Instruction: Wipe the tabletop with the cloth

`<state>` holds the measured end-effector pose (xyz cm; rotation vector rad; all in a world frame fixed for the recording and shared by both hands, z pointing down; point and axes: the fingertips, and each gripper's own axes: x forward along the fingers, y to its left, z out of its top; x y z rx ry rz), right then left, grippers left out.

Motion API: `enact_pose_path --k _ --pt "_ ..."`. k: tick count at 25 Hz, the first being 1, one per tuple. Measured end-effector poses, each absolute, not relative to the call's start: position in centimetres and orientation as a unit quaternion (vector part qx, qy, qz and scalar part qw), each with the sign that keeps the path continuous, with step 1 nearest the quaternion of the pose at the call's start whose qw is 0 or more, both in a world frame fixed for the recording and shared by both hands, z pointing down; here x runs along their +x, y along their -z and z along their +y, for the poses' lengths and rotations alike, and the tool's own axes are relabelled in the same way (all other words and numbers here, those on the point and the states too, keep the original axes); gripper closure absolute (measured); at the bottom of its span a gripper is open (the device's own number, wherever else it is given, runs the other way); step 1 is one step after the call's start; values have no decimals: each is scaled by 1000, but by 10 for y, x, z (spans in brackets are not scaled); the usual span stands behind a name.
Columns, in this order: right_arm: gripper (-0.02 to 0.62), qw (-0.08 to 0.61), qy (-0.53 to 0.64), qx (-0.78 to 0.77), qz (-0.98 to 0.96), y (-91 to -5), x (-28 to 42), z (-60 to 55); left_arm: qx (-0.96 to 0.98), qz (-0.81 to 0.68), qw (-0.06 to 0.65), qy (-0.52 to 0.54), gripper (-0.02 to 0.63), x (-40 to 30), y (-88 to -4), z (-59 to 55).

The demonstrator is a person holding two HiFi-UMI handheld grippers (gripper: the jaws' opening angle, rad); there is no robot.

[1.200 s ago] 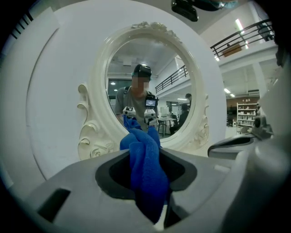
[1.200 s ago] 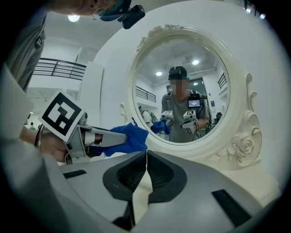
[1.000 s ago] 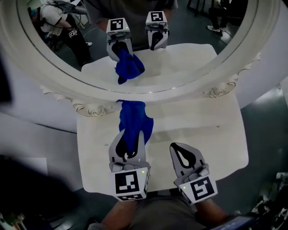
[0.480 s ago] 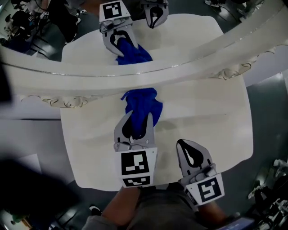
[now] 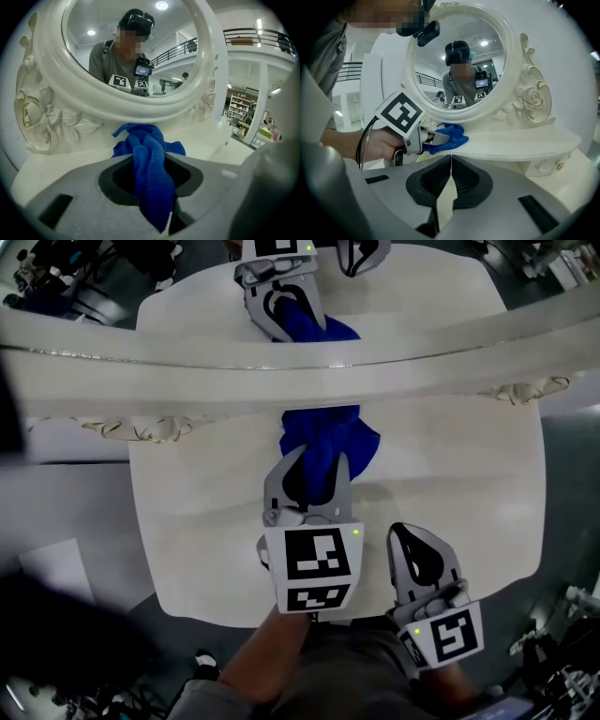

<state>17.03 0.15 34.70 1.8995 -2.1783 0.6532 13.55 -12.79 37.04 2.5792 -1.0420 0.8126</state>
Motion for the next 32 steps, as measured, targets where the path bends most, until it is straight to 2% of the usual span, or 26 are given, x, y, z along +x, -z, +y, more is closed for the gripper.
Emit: enact_pose_path --k 10,32 --pt "580 100 -220 618 -748 -347 143 -20 882 -352 131 -285 456 114 -374 -132" --pt "580 120 -209 565 -789 -341 51 -61 862 -391 163 -280 457 16 -374 -162"
